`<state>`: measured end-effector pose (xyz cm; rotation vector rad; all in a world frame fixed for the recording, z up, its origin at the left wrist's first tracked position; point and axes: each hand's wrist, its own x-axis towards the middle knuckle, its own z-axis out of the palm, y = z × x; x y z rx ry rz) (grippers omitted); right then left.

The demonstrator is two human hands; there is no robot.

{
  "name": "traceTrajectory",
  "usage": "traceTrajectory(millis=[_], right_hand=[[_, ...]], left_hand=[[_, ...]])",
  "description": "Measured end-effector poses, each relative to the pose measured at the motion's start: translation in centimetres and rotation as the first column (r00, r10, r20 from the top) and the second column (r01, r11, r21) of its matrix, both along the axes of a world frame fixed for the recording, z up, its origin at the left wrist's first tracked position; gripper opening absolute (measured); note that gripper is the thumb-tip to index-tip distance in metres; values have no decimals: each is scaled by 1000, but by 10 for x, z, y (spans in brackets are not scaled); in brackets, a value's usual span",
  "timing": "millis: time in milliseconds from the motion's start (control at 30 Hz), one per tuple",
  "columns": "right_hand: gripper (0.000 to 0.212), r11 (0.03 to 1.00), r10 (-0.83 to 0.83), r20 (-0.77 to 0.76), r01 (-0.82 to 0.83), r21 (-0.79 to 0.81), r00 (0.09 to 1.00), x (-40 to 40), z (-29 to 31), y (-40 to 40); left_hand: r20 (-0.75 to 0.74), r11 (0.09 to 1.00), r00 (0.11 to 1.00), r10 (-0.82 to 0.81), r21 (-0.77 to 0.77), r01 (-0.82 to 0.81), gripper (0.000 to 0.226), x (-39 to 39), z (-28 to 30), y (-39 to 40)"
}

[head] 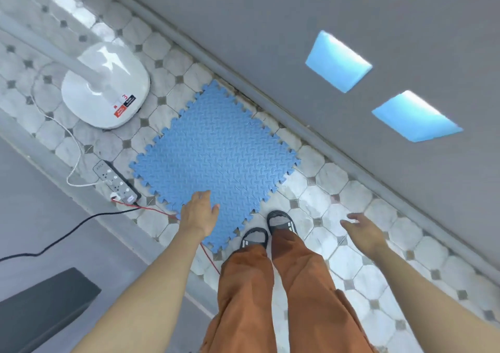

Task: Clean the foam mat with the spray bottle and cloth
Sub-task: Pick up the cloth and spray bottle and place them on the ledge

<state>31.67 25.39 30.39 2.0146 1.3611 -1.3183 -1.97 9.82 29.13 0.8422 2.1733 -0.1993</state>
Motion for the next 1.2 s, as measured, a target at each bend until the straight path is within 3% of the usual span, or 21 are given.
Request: traceTrajectory(millis=[133, 267, 400, 533, 633, 733, 833, 1000, 1200], right_hand=[[39, 918, -395, 27, 394, 38, 918, 83, 59, -51], [36, 699, -710, -21, 708, 103, 704, 155, 109, -97], [36, 490, -863, -45, 855, 170, 503, 217, 140, -144], [42, 335, -936, -59, 930, 151, 347, 274, 149, -194], [49, 287, -951, -74, 945, 159, 301, 309, 141, -235], [53, 207, -971, -91, 967, 146, 222, 330, 133, -278], [52, 80, -991, -94, 989, 125, 92, 336, 123, -318], [53, -63, -996, -64, 992, 109, -56, 327, 104, -364], [48, -191, -979, -99, 968, 163, -177, 318, 72, -392]], left_hand=[[46, 962, 961, -274, -6, 275, 44, 35, 52, 34], [19, 874, 874, -485, 30, 485, 44, 83, 98, 91], [-9, 736, 738, -675, 69, 674, 42, 165, 130, 152], [-16, 547, 555, -832, 146, 824, 43, 279, 144, 190], [-11, 384, 395, -919, 211, 899, 47, 372, 140, 196], [35, 300, 302, -953, 251, 920, 49, 457, 137, 172], [79, 138, 121, -989, 268, 953, 49, 523, 132, 129], [118, -147, -182, -976, 260, 954, 52, 584, 109, 69], [100, -392, -414, -905, 184, 901, 53, 622, 70, 21]])
